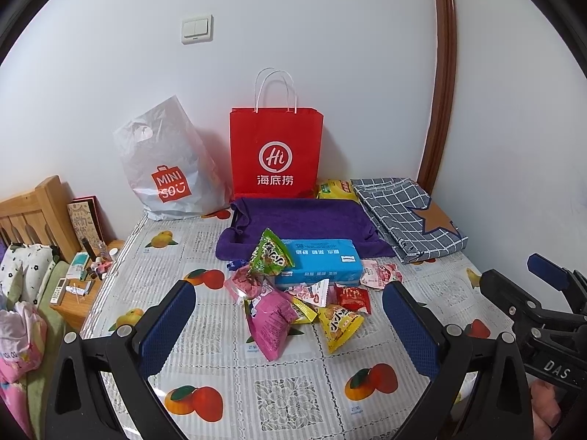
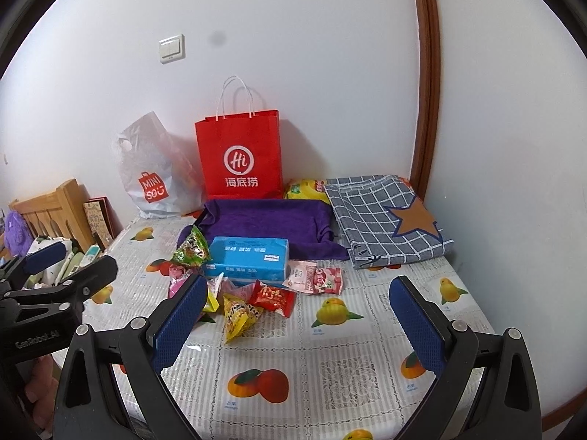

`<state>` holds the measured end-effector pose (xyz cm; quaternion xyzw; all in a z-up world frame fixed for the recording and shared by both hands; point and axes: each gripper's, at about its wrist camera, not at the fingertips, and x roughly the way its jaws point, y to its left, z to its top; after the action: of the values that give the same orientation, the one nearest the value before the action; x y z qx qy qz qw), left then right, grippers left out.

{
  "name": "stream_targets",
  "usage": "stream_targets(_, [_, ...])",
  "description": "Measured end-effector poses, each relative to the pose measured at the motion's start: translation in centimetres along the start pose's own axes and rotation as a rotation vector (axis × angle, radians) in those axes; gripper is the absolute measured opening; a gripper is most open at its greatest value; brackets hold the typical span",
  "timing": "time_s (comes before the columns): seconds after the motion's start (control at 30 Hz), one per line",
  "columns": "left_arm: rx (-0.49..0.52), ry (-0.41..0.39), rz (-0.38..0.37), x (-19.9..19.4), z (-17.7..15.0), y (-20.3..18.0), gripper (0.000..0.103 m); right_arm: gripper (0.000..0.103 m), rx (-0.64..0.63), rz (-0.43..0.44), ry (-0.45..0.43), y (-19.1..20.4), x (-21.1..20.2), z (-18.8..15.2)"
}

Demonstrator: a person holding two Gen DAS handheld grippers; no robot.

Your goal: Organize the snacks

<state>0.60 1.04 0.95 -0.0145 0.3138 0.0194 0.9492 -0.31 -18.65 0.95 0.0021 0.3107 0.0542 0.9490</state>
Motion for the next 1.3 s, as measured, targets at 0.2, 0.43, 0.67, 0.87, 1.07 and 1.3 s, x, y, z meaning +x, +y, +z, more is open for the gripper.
stream_targets(0.2, [-0.016, 0.022, 0.011, 1.2, -0.7, 0.6, 0.102, 0.099, -0.011, 0.001, 0.009, 0.0, 0.8, -0.1])
stream_targets(0.43, [-0.039, 0.05, 0.061, 4.8, -1.7, 2.7, 0.102, 0.099, -0.013, 0.003, 0.054, -0.9, 4.6, -1.1])
stream_targets(0.67, [-0.048, 0.11, 0.074, 9.8, -2.7, 5.3, 0.102, 0.096, 0.024, 0.003, 0.097, -2.6, 9.1, -2.3])
stream_targets(0.87, [-0.053, 0.193, 0.016, 13.5, -3.9, 5.8, 0.102, 0.094, 0.023, -0.026, 0.147, -3.6, 13.5, -3.4])
stream_targets(1.07, [-0.037, 0.243, -0.082, 16.5, -4.9, 4.7, 0.102, 0.092, 0.032, -0.032, 0.229, -4.8, 17.5, -4.1])
stream_targets(1.3, [0.032, 0.291, -0.077, 20.2, -5.3, 4.0, 0.102, 0.089, 0.044, -0.021, 0.265, -6.1, 20.7, -4.2])
